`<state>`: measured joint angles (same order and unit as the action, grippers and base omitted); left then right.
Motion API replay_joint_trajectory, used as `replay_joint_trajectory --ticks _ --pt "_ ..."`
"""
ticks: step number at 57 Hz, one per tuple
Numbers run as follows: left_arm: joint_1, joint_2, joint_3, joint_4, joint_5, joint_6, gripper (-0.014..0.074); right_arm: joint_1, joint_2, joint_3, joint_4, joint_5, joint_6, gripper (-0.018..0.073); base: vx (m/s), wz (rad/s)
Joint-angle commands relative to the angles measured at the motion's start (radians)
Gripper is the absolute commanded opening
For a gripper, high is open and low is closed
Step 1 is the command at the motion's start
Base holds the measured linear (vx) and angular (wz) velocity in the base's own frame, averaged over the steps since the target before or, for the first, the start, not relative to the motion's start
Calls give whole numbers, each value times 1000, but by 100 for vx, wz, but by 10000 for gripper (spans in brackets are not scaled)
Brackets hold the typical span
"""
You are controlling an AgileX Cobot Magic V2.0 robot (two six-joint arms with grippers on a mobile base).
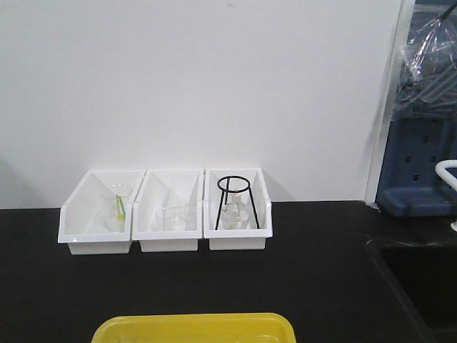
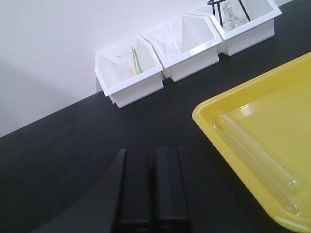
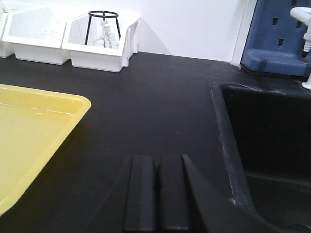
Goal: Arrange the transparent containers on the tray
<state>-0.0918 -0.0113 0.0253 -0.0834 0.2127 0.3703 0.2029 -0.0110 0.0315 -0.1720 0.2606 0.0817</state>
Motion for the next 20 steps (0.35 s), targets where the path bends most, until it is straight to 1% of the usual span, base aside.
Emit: replay_joint_trajectory --ticks 1,20 --pt "2 -14 36 -3 -80 -10 3 -6 -7 7 -16 -70 -2 -11 0 0" --pt "2 -14 36 -3 -80 -10 3 -6 -7 7 -16 -70 -2 -11 0 0"
